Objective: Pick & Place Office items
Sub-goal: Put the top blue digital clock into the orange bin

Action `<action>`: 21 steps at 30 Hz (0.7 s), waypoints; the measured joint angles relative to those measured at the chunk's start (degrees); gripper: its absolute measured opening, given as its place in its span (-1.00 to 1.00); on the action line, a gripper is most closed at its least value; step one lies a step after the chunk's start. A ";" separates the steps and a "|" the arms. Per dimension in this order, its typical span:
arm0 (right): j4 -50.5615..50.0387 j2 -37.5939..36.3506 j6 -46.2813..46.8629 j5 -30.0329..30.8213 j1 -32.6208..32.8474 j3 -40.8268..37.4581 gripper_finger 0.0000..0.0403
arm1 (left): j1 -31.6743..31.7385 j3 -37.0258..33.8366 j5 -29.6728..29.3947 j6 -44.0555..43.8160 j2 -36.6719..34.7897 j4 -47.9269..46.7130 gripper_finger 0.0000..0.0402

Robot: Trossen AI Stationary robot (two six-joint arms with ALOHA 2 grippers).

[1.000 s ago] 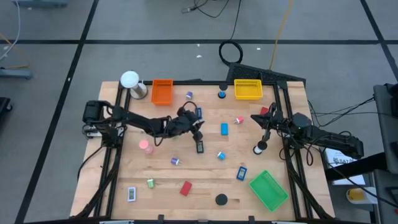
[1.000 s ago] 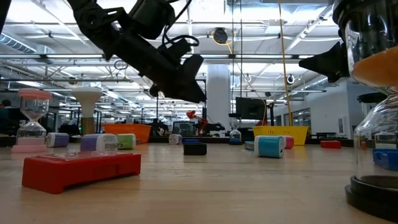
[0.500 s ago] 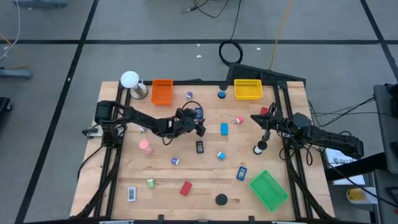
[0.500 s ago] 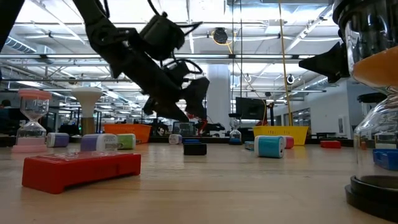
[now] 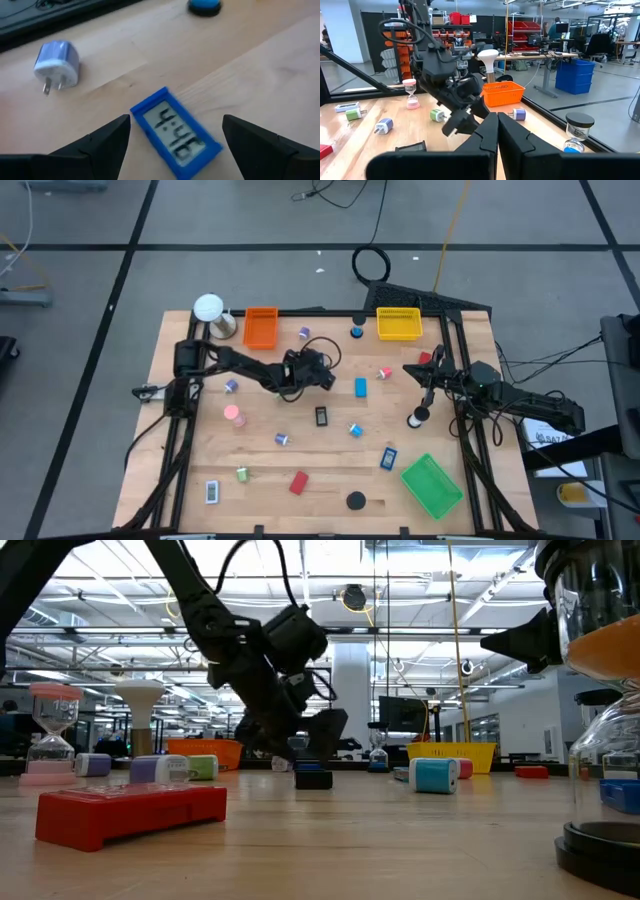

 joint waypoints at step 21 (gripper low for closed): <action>0.01 0.00 0.02 0.00 -0.02 0.01 -1.00 | 2.20 0.13 5.33 9.09 -0.78 -8.46 -0.24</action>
